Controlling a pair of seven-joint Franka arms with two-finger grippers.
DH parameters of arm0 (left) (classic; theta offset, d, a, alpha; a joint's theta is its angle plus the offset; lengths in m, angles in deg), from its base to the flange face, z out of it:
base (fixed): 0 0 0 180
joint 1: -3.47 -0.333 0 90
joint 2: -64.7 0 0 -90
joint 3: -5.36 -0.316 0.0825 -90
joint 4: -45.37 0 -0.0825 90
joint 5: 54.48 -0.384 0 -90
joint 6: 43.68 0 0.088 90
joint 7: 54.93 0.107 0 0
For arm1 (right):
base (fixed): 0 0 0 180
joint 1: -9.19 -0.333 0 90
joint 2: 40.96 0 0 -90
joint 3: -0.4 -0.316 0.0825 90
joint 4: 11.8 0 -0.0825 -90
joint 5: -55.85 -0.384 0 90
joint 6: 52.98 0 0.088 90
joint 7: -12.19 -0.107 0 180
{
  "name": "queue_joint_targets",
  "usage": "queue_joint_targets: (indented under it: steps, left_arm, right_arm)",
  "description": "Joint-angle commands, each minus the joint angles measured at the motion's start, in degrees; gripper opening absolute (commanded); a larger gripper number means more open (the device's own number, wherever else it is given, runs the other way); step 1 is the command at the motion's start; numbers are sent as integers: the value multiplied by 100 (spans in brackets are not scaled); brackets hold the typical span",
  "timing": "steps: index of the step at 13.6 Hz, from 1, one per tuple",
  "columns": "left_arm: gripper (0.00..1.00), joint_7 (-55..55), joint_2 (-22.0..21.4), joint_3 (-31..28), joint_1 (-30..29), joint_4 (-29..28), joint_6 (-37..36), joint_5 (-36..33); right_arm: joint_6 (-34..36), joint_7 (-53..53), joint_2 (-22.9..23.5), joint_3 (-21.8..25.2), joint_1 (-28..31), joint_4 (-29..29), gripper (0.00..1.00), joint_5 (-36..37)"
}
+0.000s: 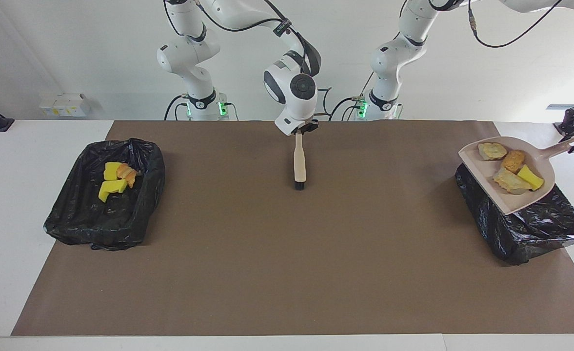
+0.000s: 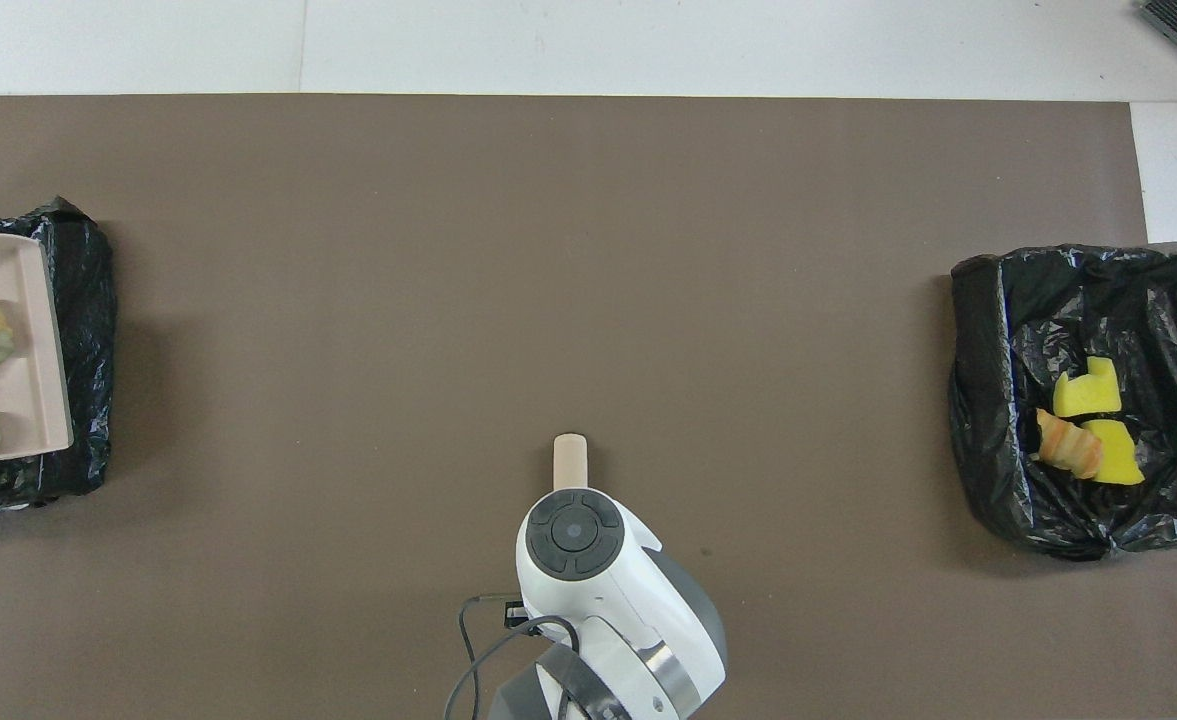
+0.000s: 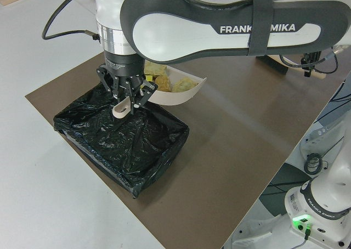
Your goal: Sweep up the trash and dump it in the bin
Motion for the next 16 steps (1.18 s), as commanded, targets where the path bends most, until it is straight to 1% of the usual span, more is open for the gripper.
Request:
queue_joint_targets:
  steps: [1, 2, 4, 6, 8, 11, 12, 14, 16]
  left_arm:
    - [0, 52, 374, 83, -32, 506, 505, -708]
    - [0, 43, 383, 83, -14, 462, 778, -1086]
    - [0, -9, 357, 83, 4, 278, 1035, -1352]
    - [0, -18, 357, 83, 30, 216, 1124, -1694]
    - [0, -27, 357, 83, 275, 189, 1080, -2247]
    - [0, -36, 330, 83, 425, 172, 1027, -2880]
    - [0, -88, 313, 83, 443, 128, 1019, -3048]
    - [0, -133, 286, 83, 496, 128, 1010, -3321]
    - [0, -159, 6, 74, 496, -178, 1027, -3496]
  right_arm:
    - [-133, 145, -24, 6, 16, 28, 100, 152]
    - [-133, 101, 38, 15, 25, -104, 100, 414]
    - [-324, 75, 38, 67, 147, -271, 100, 863]
    - [-457, 75, -49, 85, 550, -412, 100, 1048]
    - [-458, 154, -102, 68, 1059, -693, 100, 1513]
    - [-449, 372, -102, 68, 1596, -957, 100, 2347]
    - [-379, 495, -111, 68, 1772, -1062, 100, 2516]
    - [-134, 776, -164, 76, 2176, -1334, 100, 2579]
    - [392, 1215, -181, 76, 2633, -1746, 100, 2588]
